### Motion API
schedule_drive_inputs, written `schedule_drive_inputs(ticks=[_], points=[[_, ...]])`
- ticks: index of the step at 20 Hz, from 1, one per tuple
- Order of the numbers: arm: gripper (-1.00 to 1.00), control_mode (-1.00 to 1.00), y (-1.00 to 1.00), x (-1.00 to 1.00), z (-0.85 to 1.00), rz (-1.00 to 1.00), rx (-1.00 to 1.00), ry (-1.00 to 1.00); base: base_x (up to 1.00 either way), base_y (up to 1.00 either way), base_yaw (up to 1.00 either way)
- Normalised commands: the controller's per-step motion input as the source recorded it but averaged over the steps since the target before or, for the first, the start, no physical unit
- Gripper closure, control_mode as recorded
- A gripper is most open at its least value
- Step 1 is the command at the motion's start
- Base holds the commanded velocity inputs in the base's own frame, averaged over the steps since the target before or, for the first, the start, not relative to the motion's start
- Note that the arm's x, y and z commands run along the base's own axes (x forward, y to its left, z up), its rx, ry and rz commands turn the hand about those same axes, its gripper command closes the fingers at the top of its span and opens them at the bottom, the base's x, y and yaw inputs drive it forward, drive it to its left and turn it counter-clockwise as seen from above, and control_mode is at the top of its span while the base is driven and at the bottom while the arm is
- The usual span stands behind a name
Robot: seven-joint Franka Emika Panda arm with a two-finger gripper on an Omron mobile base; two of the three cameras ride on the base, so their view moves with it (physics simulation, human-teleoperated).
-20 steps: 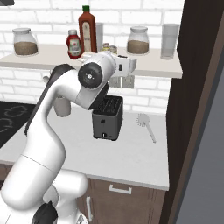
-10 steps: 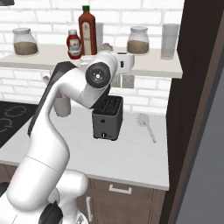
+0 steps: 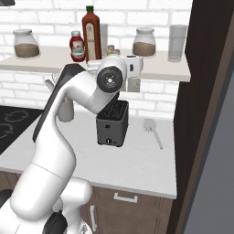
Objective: Put the shaker and condiment bottle from the counter next to their counterparts in the cabinet.
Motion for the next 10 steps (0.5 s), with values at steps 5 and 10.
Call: schedule_drive_inputs(ticks=[5, 10], points=[[1.00, -1.00, 0.00, 0.00, 0.00, 0.00, 0.00, 0.02, 0.00, 0.00, 0.00], [1.00, -1.00, 0.03, 0.01, 0.00, 0.00, 0.00, 0.00, 0.00, 0.00, 0.00]])
